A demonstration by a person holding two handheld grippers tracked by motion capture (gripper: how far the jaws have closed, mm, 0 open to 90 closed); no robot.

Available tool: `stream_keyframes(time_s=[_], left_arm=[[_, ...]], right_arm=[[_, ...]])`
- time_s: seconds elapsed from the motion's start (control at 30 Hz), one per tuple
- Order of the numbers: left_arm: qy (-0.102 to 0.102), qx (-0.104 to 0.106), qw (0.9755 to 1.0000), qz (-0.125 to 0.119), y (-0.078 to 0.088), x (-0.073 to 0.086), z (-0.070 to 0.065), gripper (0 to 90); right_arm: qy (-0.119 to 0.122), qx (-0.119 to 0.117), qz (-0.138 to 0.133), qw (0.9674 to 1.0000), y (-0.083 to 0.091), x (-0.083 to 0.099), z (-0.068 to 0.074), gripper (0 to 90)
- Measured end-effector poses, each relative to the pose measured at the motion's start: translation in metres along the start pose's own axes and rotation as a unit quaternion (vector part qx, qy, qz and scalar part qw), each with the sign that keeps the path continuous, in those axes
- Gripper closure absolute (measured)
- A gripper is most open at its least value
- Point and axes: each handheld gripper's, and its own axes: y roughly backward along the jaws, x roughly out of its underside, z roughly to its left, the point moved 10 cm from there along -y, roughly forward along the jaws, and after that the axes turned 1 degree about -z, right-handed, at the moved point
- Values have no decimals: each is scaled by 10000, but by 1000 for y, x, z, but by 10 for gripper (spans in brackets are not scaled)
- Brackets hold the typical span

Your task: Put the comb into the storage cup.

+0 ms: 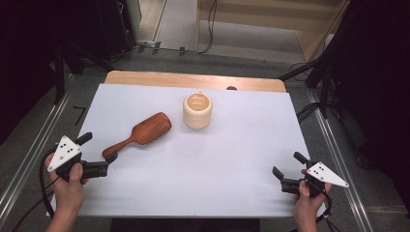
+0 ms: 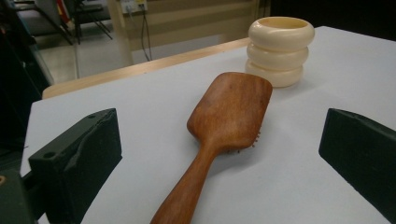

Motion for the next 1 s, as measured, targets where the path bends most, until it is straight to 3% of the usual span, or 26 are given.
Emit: stream_keyframes(time_s=[0.17,0.4,1.0], left_arm=[[-67,23,10000,68,-7,-8,0,0],[-124,250,9993,230,-21,-18,-4,0],[-321,424,9956,773,-51,-24,-1,0]], right_arm=[[-12,-35,-1,10000,0,0,1,0],[19,-76,12,10000,-1,0,1,0],[43,-89,38,9999,-1,1,2,0]])
